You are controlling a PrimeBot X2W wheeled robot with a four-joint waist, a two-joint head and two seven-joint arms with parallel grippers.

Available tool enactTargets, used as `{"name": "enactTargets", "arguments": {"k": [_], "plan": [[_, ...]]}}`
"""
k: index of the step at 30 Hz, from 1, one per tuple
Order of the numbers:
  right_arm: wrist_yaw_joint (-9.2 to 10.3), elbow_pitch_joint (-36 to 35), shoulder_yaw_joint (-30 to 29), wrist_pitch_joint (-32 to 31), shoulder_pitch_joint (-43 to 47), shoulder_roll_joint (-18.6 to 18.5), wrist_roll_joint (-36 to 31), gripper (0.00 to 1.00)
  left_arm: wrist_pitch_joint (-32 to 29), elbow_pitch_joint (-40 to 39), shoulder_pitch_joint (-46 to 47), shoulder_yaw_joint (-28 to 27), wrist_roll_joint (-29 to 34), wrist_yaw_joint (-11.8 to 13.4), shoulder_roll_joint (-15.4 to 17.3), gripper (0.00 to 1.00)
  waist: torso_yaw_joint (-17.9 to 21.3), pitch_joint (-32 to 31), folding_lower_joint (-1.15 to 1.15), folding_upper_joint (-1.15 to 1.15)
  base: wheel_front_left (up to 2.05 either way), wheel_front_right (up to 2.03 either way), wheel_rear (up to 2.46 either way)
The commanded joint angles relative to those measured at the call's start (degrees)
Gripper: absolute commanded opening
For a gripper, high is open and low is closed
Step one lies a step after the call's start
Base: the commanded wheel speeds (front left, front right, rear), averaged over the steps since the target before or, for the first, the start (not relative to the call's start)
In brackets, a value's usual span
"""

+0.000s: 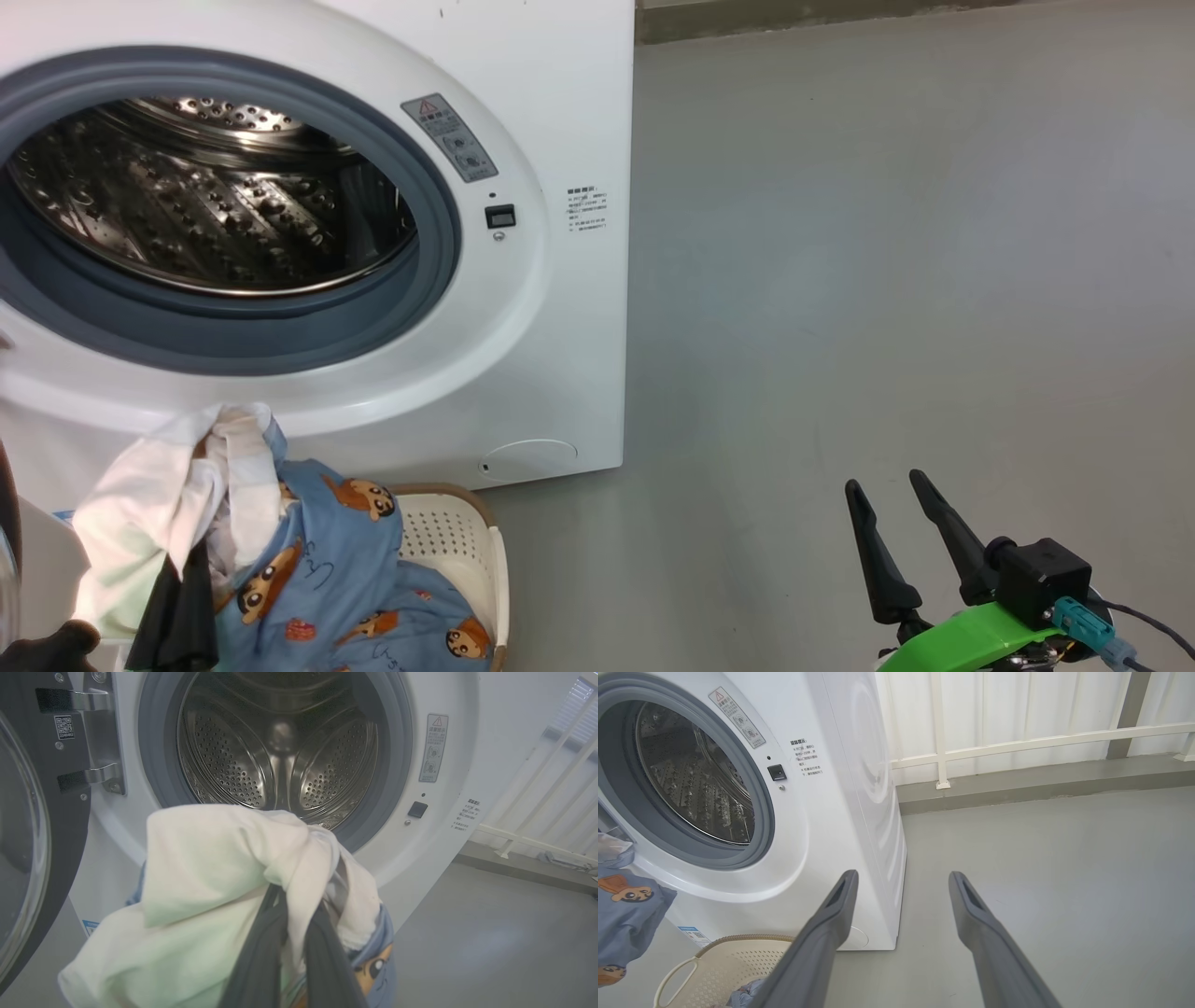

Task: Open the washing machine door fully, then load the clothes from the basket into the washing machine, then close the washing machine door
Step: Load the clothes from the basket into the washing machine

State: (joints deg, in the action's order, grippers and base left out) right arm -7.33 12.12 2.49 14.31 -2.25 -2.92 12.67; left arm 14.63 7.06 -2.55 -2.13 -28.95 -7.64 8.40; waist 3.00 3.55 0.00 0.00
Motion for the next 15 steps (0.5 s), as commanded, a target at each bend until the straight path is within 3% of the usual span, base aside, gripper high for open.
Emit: {"name": "enactTargets", "arguments": {"k": [1,10,15], "plan": [[-0.16,-1.55,1.02,0.69,-0.67,0.04,0.01,1.0,0.37,-1.77,1.73,-2.28,0.68,0.15,1.0,0.0,0.08,0.23,0.0,0.0,0.0,0.0,0.0],[-0.16,-2.04,1.92,0.69,-1.23,0.04,0.13,1.0,0.37,-1.93,5.85,-4.67,0.17,0.15,0.97,0.0,0.96,3.17,0.0,0.0,0.0,0.0,0.0],[-0.16,-3.05,2.54,0.69,-2.04,0.04,0.18,1.0,0.37,-2.19,10.04,-5.03,-0.54,0.15,2.8,0.0,1.98,6.3,0.0,0.0,0.0,0.0,0.0]]}}
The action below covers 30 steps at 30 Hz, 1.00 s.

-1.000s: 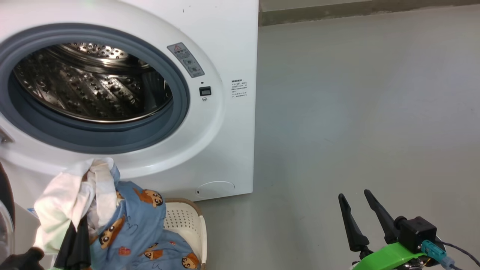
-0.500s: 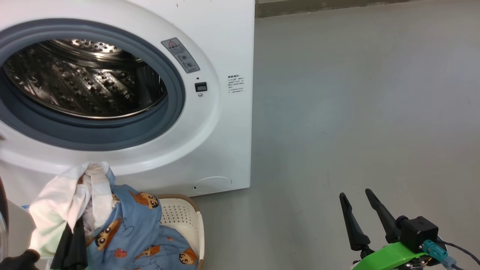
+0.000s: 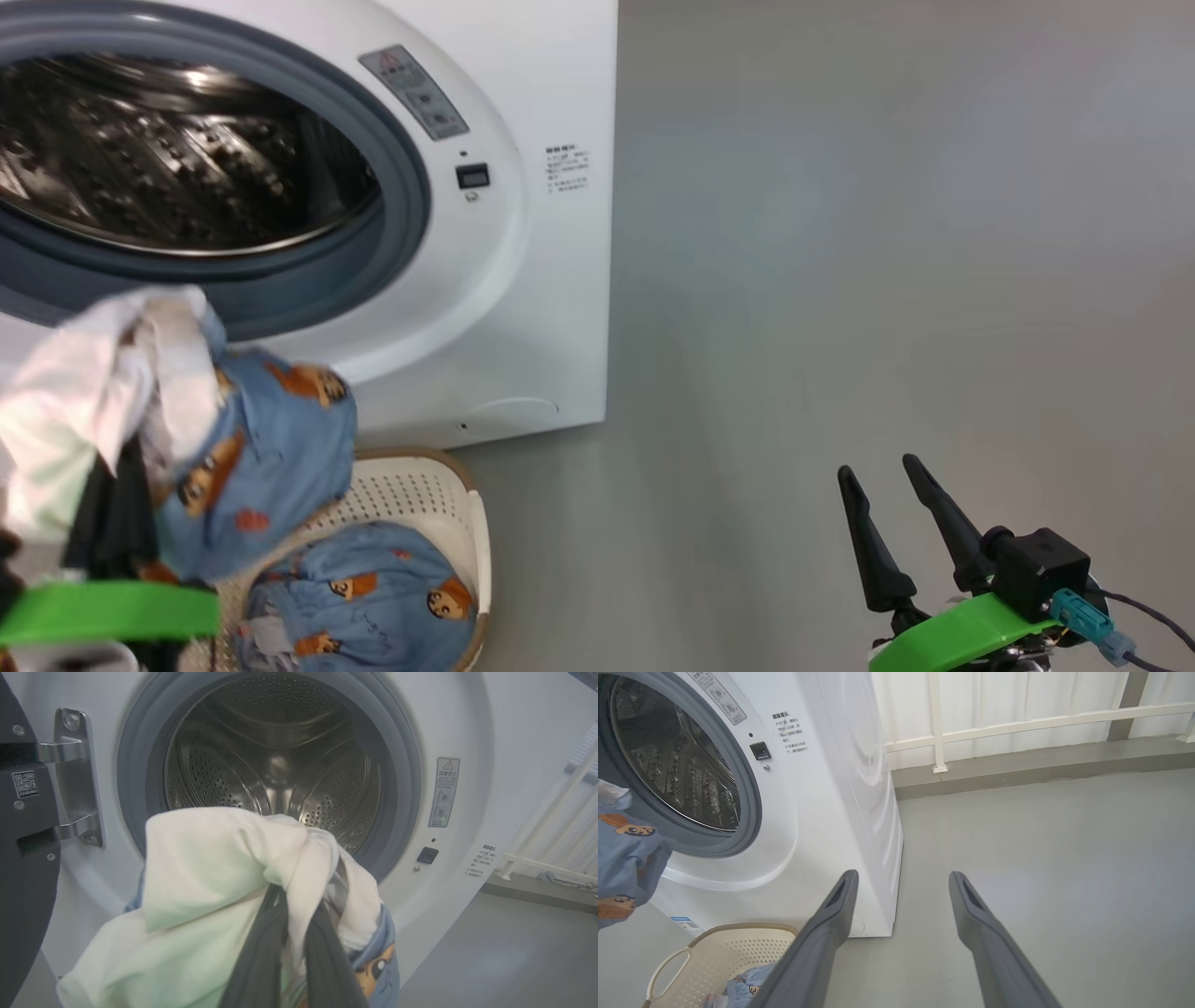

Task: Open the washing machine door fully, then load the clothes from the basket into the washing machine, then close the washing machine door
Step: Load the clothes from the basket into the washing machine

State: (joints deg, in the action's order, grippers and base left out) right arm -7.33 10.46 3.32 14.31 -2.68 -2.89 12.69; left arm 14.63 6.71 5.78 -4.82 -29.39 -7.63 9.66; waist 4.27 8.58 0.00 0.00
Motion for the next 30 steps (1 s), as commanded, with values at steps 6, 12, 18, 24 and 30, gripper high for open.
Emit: {"name": "enactTargets", "arguments": {"k": [6,12,18,24,30], "plan": [[-0.16,-2.64,2.29,0.69,-2.49,0.02,0.54,1.0,0.37,-0.81,8.03,-2.66,-1.34,0.14,5.04,0.0,2.11,5.62,0.0,0.0,0.0,0.0,0.0],[-0.16,-4.81,3.48,0.69,-3.12,0.02,1.57,1.0,0.37,0.39,16.18,-1.12,-3.02,0.14,10.89,0.0,3.85,11.5,0.0,0.0,0.0,0.0,0.0],[-0.16,-6.18,4.39,0.69,-4.1,0.02,2.33,1.0,0.37,3.43,23.53,1.86,-5.41,0.14,15.47,0.0,4.5,16.79,0.0,0.0,0.0,0.0,0.0],[-0.16,-7.2,5.75,0.69,-5.56,0.02,2.89,1.0,0.37,8.96,31.14,6.38,-7.57,0.14,19.74,0.0,5.09,21.46,0.0,0.0,0.0,0.0,0.0],[-0.16,-7.29,6.83,0.69,-6.53,0.02,3.58,1.0,0.37,16.02,40.28,13.39,-10.87,0.14,24.26,0.0,5.28,25.31,0.0,0.0,0.0,0.0,0.0]]}}
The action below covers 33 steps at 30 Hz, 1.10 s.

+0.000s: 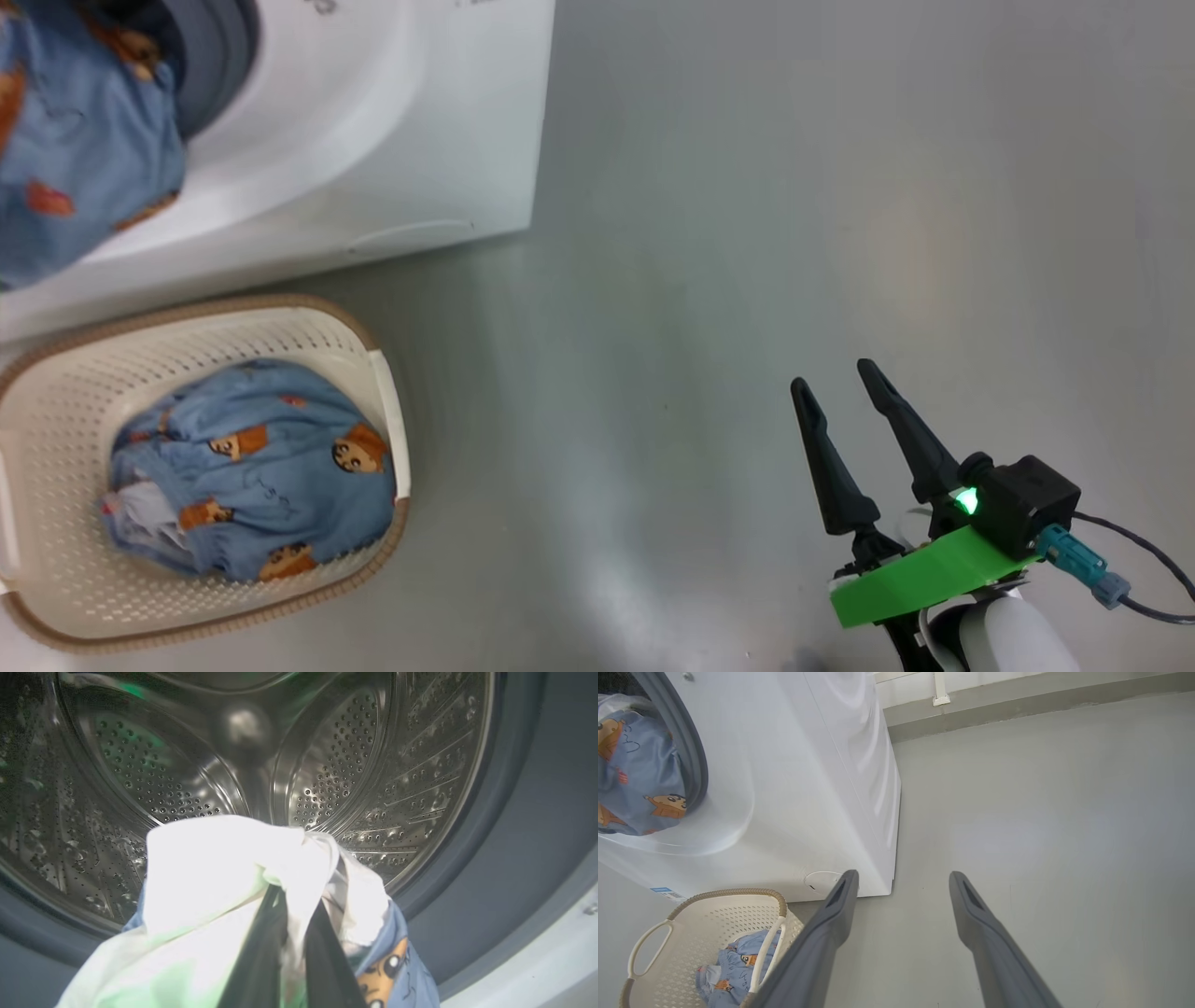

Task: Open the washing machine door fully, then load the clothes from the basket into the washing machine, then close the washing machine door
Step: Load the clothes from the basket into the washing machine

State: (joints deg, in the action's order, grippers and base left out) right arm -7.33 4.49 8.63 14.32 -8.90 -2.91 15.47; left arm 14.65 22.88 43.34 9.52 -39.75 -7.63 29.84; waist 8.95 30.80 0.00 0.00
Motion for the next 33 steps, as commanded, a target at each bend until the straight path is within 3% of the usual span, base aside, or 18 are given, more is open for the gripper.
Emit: {"name": "enactTargets", "arguments": {"k": [1,11,20,24,28,33], "plan": [[-0.16,-1.32,1.64,0.68,-0.41,0.03,0.85,1.0,0.35,1.22,4.23,0.63,-1.1,0.14,4.71,0.0,0.55,3.62,0.0,0.0,0.0,0.0,0.0],[-0.16,-1.41,2.38,0.68,-1.52,0.03,1.14,1.0,-7.62,10.67,18.01,9.88,-8.99,0.14,7.06,0.0,-0.02,7.43,0.0,0.0,0.0,0.0,0.0],[-0.16,-1.16,3.57,0.68,-1.63,0.03,1.03,1.0,-13.42,15.72,27.59,16.06,-10.38,0.14,8.31,0.0,-0.48,10.14,0.0,0.0,0.0,0.0,0.0],[-0.16,-1.33,3.94,0.68,-1.52,0.03,0.94,1.0,-11.36,16.42,30.95,17.31,-10.7,0.14,8.34,0.0,-0.34,11.31,0.0,0.0,0.0,0.0,0.0],[-0.16,-1.51,4.42,0.68,-1.65,0.03,1.23,1.0,-4.35,16.93,33.78,17.86,-9.3,0.14,8.65,0.0,0.1,12.32,0.0,0.0,0.0,0.0,0.0],[-0.16,-1.62,4.68,0.68,-1.5,0.03,1.72,1.0,-0.31,17.6,35.08,18.42,-8.22,0.14,8.72,0.0,0.66,13.03,0.0,0.0,0.0,0.0,0.0]]}}
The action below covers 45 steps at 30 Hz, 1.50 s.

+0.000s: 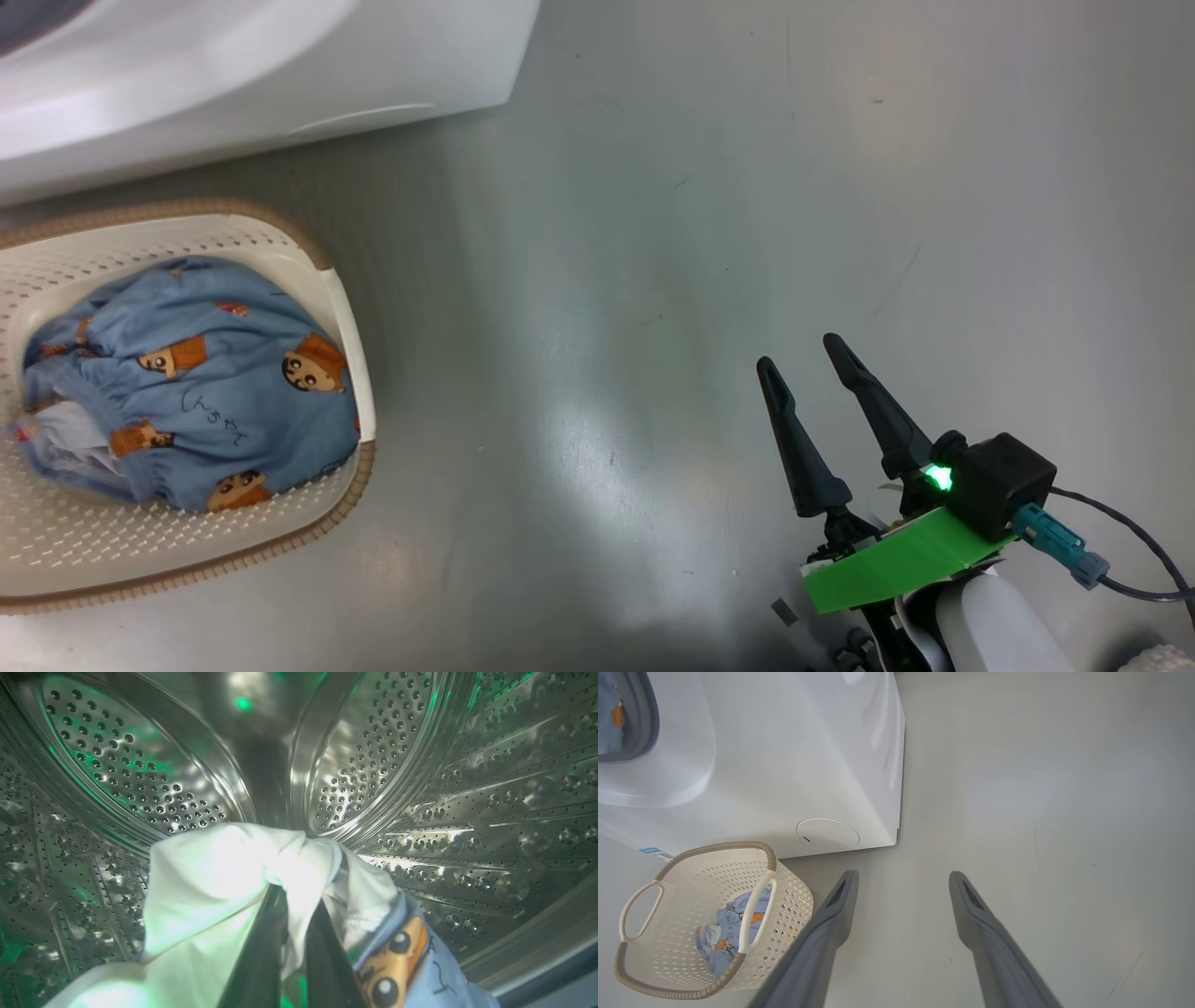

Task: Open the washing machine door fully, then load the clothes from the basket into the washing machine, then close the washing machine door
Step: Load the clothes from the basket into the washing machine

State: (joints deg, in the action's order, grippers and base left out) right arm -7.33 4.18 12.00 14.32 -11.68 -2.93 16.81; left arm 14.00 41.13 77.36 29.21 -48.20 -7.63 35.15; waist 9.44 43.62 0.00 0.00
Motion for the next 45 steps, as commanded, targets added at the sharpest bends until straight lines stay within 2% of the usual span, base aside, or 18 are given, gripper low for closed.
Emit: {"name": "enactTargets", "arguments": {"k": [1,6,7,8,29,37,45], "plan": [[-0.16,-1.4,1.29,0.68,1.32,0.05,0.47,1.0,0.61,-0.73,1.16,-1.29,0.54,0.14,3.54,0.0,0.24,0.39,0.0,0.0,0.0,0.0,0.0],[-0.16,-1.56,1.19,0.68,1.18,0.05,0.49,1.0,0.96,-1.35,0.71,-2.75,2.34,0.14,3.45,0.0,0.27,0.99,0.0,0.0,0.0,0.0,0.0],[-0.16,-1.54,1.12,0.68,1.06,0.05,0.5,1.0,0.97,-1.51,0.49,-2.98,2.5,0.14,3.28,0.4,0.18,1.07,0.0,0.0,0.0,0.0,0.0],[-0.16,-1.48,1.08,0.68,0.88,0.05,0.52,1.0,0.97,-1.59,0.24,-3.13,2.62,0.14,3.11,1.0,0.09,1.09,0.0,0.0,0.0,0.0,0.0],[-0.16,1.21,-0.58,0.68,-1.45,0.05,-0.49,1.0,0.99,-6.33,-7.48,-6.58,3.69,0.14,-1.7,1.0,-4.41,-3.92,0.0,0.0,0.0,0.0,0.0],[-0.16,2.21,-1.46,0.68,-1.76,0.05,-0.64,1.0,0.99,-8.88,-13.09,-7.71,4.26,0.14,-3.73,1.0,-5.51,-6.7,0.0,0.0,0.0,0.0,0.0],[-0.16,3.75,-2.4,0.68,-1.57,0.05,-0.81,1.0,0.99,-13.35,-20.85,-11.21,6.18,0.14,-6.04,1.0,-6.84,-10.74,0.0,0.0,0.0,0.0,0.0]]}}
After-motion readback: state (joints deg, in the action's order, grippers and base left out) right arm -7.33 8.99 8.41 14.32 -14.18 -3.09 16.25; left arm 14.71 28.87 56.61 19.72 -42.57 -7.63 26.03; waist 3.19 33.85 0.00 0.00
